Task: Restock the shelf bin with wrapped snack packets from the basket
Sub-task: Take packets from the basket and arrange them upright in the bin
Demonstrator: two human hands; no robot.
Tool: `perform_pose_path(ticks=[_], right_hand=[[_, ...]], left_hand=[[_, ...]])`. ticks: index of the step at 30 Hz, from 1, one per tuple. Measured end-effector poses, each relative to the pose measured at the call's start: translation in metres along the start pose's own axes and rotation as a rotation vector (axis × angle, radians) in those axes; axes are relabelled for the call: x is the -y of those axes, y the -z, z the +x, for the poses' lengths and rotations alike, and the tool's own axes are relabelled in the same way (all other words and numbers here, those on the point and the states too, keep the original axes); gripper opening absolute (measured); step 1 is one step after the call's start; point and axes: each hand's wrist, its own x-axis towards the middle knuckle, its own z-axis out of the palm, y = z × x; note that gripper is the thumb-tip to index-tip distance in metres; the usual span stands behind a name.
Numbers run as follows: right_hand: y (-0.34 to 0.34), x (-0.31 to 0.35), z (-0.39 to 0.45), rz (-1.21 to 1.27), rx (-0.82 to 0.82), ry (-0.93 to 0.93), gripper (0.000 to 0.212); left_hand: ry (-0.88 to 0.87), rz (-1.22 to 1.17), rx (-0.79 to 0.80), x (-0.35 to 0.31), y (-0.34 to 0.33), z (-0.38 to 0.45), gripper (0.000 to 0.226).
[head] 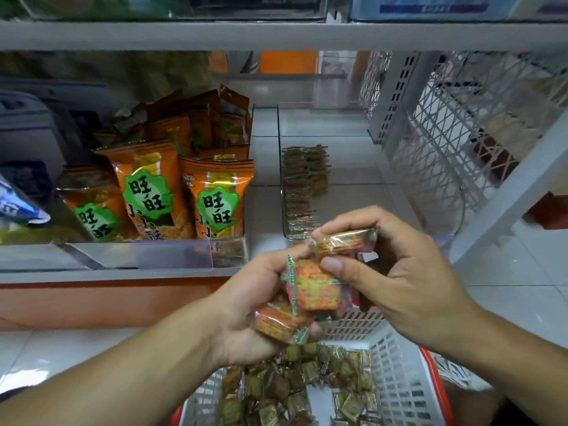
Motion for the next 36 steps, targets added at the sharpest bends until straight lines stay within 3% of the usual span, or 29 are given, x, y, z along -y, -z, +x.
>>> perform_pose_path(ticks=[9,15,18,21,26,31,33,36], right_hand=[[-0.011,0.002,-0.003,-0.105,0.047,0.005,0.05],[-0.014,0.011,-0.006,-0.185,0.017,0.172,0.041],[-0.017,0.015,-0.008,-0.172,-0.043,0.208,0.042],[-0.016,0.018,-0.008,-0.113,-0.132,0.211,0.042],[-0.016,0.028,-0.008,0.064,-0.216,0.138,0.038],[0.002,0.033,-0.002,-0.121,-0.402,0.329,0.039],[0.007,0.028,0.001,-0.263,-0.326,0.384,0.036],[0.003,0.017,-0.001,-0.373,-0.142,0.348,0.042]], left_hand=[[-0.033,-0.083,-0.069,0.008,-0.002,0.0,0.04],[-0.033,-0.055,-0.079,0.007,-0.002,0.0,0.039],[-0.065,-0.041,-0.078,0.005,-0.004,-0.001,0.029],[-0.114,-0.036,-0.073,0.005,-0.003,-0.002,0.032],[-0.22,-0.004,-0.237,0.004,0.003,0.002,0.034],[-0.348,0.141,-0.324,0.005,0.004,0.008,0.062],[-0.355,0.19,-0.326,0.008,0.001,0.008,0.068],[-0.374,0.148,-0.291,0.012,0.0,0.004,0.058]])
